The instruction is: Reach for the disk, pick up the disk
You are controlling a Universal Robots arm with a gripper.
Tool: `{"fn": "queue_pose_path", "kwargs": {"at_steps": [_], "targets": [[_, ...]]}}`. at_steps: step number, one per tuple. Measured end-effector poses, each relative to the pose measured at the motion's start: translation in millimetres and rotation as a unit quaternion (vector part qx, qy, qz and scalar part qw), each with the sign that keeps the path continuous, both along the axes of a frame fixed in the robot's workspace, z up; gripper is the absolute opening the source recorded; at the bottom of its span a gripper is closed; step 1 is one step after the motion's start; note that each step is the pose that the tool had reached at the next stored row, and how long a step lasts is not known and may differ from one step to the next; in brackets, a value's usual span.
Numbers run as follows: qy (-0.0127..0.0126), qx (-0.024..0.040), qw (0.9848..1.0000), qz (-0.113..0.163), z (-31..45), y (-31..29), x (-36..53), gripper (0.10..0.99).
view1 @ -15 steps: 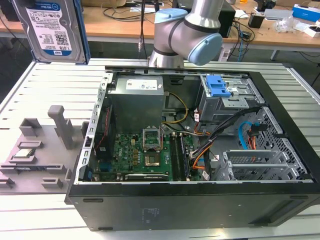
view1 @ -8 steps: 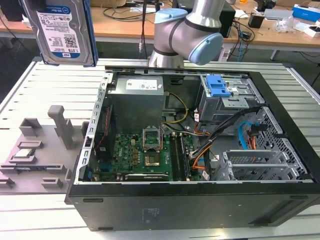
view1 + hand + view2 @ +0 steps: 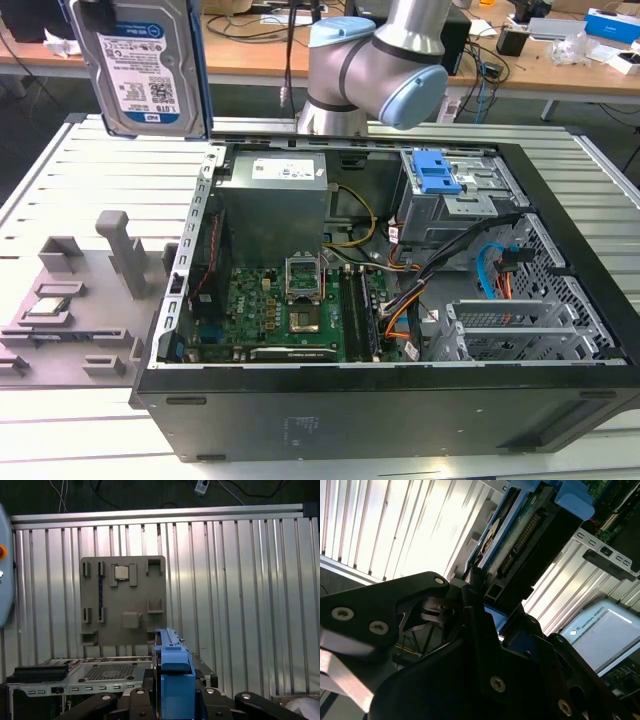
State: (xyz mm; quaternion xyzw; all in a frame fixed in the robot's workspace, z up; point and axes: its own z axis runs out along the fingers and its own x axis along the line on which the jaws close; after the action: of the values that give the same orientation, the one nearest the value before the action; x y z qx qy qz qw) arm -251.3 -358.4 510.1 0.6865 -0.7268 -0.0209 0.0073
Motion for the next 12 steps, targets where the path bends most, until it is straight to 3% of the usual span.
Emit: {"fn": "queue_pose_path", "kwargs": {"at_steps": [8, 12], "targets": [[0.0, -0.0004, 1.0, 0.0, -11.1, 0.0, 12.1, 0.369], [0.0, -0.001, 1.0, 0.0, -14.1, 0.0, 23.7, 0.369]]}}
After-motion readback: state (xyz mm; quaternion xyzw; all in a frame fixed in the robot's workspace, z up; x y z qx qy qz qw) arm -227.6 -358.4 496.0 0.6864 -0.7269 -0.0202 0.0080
